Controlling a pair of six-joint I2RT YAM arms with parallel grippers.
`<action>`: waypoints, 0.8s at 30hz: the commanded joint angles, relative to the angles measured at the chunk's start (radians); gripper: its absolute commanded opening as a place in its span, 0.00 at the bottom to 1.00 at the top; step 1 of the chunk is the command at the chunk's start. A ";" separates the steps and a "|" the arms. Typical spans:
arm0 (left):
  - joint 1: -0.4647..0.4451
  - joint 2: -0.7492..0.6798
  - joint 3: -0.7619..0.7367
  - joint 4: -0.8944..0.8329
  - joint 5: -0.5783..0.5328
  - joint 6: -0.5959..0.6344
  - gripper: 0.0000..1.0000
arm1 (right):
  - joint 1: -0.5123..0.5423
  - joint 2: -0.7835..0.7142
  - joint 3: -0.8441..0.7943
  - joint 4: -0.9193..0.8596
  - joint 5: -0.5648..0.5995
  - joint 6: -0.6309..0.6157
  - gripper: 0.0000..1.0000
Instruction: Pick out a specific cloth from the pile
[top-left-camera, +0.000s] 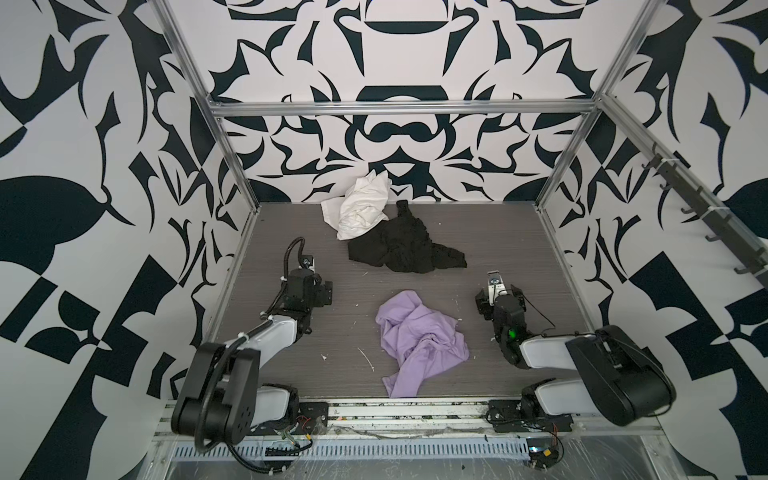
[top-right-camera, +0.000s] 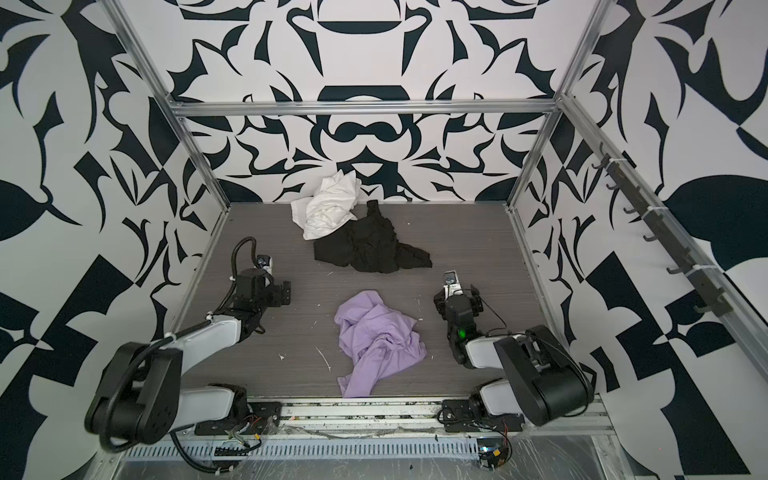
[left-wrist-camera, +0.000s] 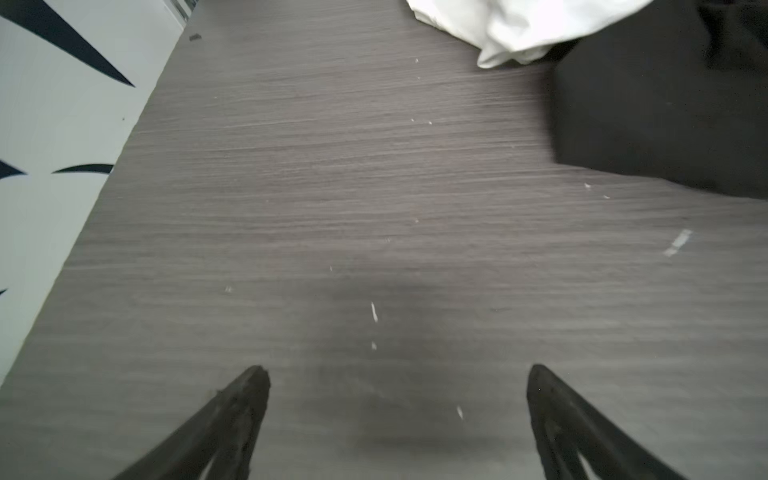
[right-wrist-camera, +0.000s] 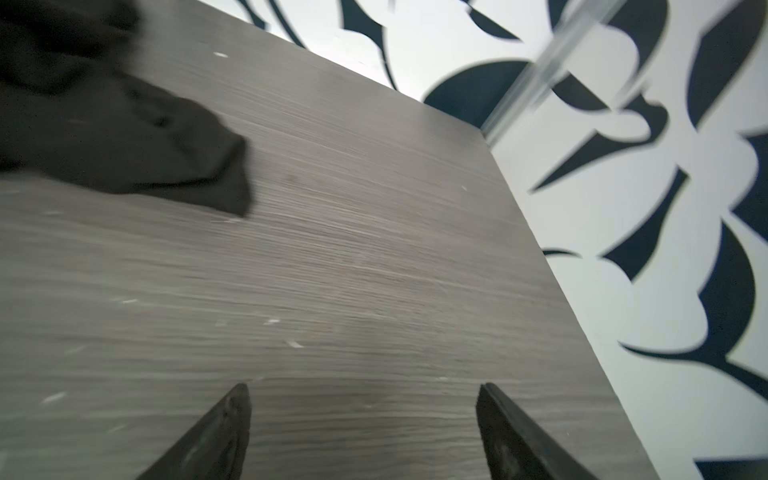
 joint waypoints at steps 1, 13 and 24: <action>0.031 0.026 -0.037 0.310 0.095 0.053 0.99 | -0.039 0.067 0.035 0.227 -0.063 0.071 0.87; 0.140 0.222 -0.028 0.485 0.198 -0.002 0.99 | -0.102 0.149 0.163 0.048 -0.070 0.136 1.00; 0.140 0.207 -0.045 0.507 0.195 -0.006 1.00 | -0.144 0.145 0.208 -0.046 -0.181 0.161 1.00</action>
